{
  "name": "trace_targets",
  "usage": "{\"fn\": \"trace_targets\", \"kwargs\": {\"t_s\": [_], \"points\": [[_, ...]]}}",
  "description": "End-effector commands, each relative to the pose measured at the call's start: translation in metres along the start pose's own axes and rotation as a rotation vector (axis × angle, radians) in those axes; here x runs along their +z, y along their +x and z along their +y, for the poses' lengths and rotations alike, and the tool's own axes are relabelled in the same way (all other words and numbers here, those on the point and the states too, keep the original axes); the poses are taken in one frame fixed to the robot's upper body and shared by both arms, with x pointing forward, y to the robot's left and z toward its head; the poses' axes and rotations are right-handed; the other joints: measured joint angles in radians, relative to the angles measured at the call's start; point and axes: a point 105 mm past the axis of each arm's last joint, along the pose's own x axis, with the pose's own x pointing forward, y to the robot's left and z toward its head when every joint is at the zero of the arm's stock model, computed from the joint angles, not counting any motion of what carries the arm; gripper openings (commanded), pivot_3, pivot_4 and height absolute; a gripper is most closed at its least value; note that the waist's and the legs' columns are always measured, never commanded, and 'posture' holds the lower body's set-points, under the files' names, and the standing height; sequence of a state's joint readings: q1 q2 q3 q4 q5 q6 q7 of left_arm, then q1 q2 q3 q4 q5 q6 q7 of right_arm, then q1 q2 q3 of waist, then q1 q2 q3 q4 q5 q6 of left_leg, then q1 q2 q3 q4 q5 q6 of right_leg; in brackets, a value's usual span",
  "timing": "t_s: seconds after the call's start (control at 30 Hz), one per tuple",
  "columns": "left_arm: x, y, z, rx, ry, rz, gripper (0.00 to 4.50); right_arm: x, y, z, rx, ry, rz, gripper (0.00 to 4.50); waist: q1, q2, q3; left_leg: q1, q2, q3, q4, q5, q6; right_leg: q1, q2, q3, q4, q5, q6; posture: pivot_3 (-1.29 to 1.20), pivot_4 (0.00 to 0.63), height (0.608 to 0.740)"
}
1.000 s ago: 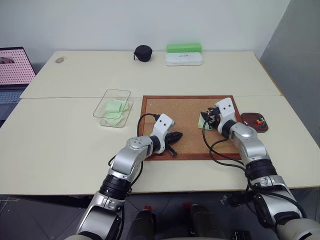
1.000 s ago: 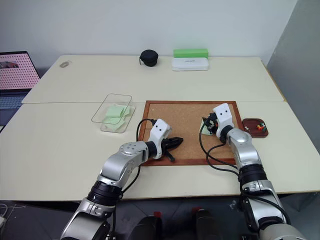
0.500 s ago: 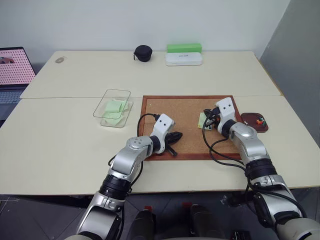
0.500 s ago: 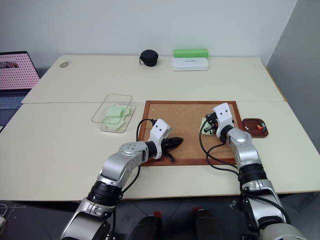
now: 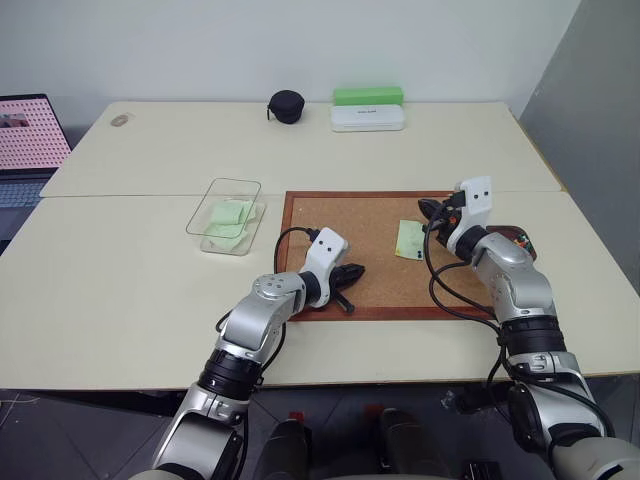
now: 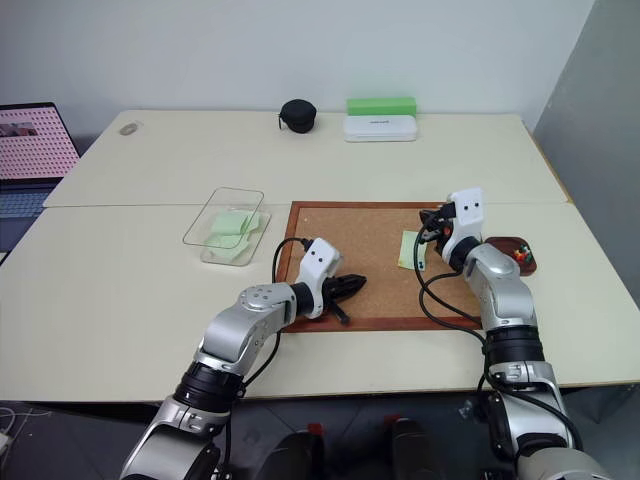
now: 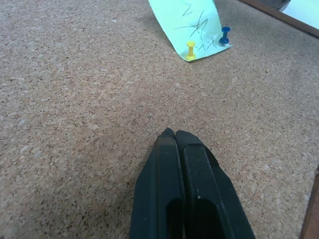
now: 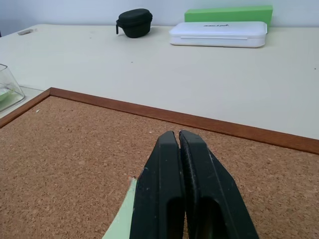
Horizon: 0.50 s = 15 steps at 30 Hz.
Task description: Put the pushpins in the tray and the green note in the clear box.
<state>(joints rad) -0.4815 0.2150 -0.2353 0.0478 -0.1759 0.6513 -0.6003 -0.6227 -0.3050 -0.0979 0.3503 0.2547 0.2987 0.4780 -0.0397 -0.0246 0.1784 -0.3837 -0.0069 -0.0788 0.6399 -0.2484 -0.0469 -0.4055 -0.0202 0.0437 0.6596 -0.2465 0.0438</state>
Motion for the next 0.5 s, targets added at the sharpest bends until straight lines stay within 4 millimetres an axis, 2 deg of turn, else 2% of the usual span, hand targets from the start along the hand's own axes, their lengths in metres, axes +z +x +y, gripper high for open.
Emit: {"fn": "trace_targets", "kwargs": {"t_s": [0.03,0.13,0.2,0.37,0.5], "points": [[-0.009,0.000,-0.003,-0.005,-0.008,0.036,0.00,0.016,-0.006,-0.006,-0.031,-0.047,-0.047,0.05,0.000,0.000,0.000,0.000,0.000,0.000,0.000,0.000,0.000,0.000,0.000,0.000,0.000,0.000,0.000,0.00,0.150,0.740],[-0.010,0.000,-0.004,-0.008,-0.007,0.037,0.00,0.017,-0.012,-0.015,-0.086,-0.081,-0.047,0.05,0.000,0.000,0.000,0.000,0.000,0.000,0.000,0.000,0.000,0.000,0.000,0.000,0.000,0.000,0.000,0.00,0.150,0.740],[-0.010,0.000,-0.005,-0.013,-0.007,0.036,0.00,0.017,-0.023,-0.031,-0.172,-0.157,-0.025,0.05,0.002,0.000,0.000,0.000,0.000,0.000,0.000,0.000,0.000,0.000,0.000,0.000,0.000,0.000,0.000,0.00,0.150,0.740],[-0.011,-0.001,-0.010,-0.035,-0.002,0.036,0.00,0.013,-0.055,-0.068,-0.368,-0.262,0.044,0.05,0.007,0.000,0.000,0.000,0.000,0.000,0.000,0.000,0.000,0.000,0.000,0.000,-0.001,0.000,0.000,0.00,0.150,0.740],[-0.012,-0.001,-0.011,-0.041,-0.004,0.037,0.00,0.010,-0.079,-0.089,-0.471,-0.253,0.086,0.05,0.006,0.000,0.000,0.000,0.000,0.000,-0.001,0.000,0.000,0.000,0.000,0.000,-0.001,0.000,0.000,0.00,0.150,0.740]]}}
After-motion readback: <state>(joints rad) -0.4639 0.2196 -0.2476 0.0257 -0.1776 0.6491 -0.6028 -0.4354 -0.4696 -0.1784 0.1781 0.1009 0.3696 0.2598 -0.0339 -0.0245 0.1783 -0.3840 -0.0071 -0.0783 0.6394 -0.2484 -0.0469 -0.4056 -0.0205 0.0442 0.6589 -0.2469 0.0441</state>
